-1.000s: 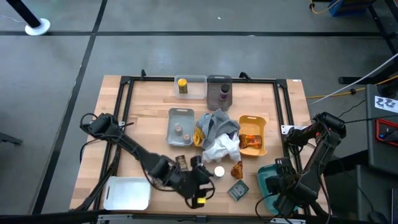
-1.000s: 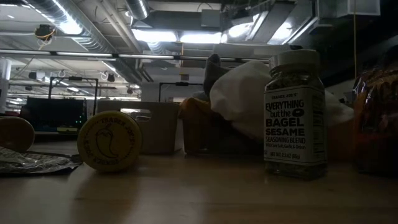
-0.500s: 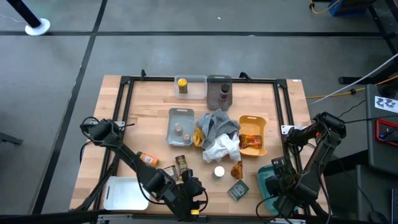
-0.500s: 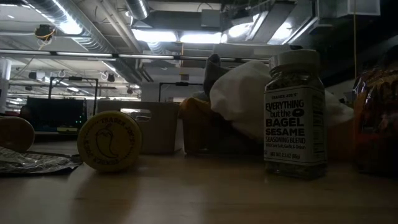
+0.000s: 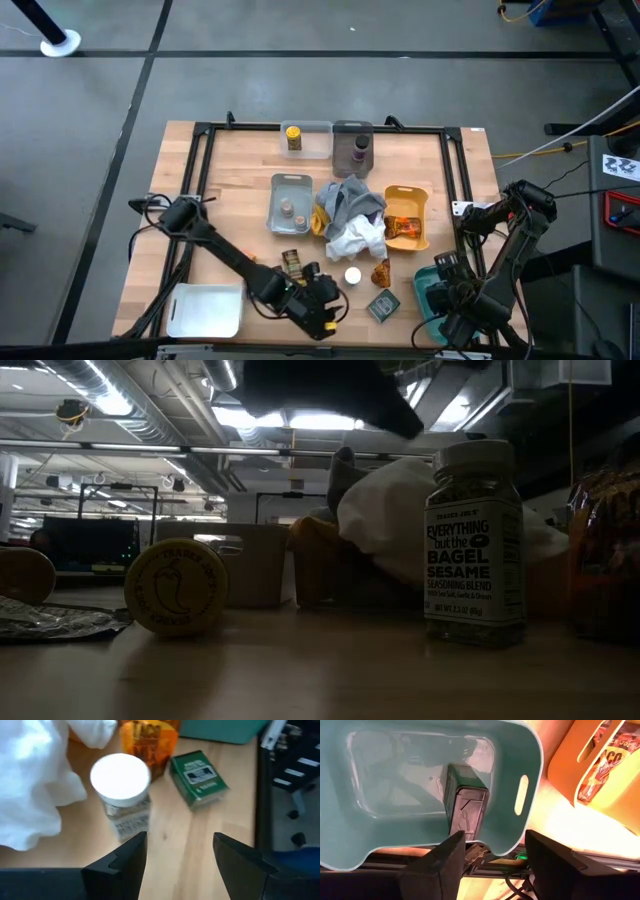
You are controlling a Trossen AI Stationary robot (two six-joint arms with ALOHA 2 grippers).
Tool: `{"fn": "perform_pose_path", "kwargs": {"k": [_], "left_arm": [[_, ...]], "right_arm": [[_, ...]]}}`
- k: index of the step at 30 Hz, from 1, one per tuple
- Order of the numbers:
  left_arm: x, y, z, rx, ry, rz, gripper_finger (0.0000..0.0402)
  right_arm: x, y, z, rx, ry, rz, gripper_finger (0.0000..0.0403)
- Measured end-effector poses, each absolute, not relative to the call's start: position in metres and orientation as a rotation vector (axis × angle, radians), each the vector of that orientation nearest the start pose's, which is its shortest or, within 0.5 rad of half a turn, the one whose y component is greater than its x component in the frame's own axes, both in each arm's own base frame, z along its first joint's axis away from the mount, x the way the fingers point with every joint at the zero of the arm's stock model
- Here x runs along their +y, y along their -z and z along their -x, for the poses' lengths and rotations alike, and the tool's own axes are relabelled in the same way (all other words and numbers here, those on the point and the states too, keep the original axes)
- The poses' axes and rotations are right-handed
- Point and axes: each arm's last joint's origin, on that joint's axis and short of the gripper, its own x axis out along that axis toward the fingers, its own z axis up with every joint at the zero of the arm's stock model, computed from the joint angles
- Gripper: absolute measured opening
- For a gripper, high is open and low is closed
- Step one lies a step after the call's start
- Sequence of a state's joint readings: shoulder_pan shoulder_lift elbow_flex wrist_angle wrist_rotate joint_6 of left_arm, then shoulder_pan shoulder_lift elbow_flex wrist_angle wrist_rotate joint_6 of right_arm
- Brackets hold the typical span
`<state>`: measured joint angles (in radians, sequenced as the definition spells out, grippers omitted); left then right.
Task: Sort spices by type
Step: Put the white seasoning bottle into the white bin
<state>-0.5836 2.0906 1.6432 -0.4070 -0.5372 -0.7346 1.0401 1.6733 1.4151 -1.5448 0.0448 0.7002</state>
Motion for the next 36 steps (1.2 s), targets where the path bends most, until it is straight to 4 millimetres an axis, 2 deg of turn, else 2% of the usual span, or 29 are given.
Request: {"fn": "perform_pose_path", "kwargs": {"k": [5,20,36], "left_arm": [[-0.230,-0.204,-0.399,0.698,-0.253,0.265,0.0210],[-0.206,-0.204,-0.412,0.704,-0.296,0.329,0.0210],[-0.200,-0.203,-0.417,0.689,-0.309,0.345,0.0210]], "right_arm": [[0.238,-0.267,-0.141,1.663,-0.108,0.439,0.0207],[0.238,-0.267,-0.141,1.663,-0.109,0.439,0.0207],[0.238,-0.267,-0.141,1.663,-0.109,0.438,0.0207]]}}
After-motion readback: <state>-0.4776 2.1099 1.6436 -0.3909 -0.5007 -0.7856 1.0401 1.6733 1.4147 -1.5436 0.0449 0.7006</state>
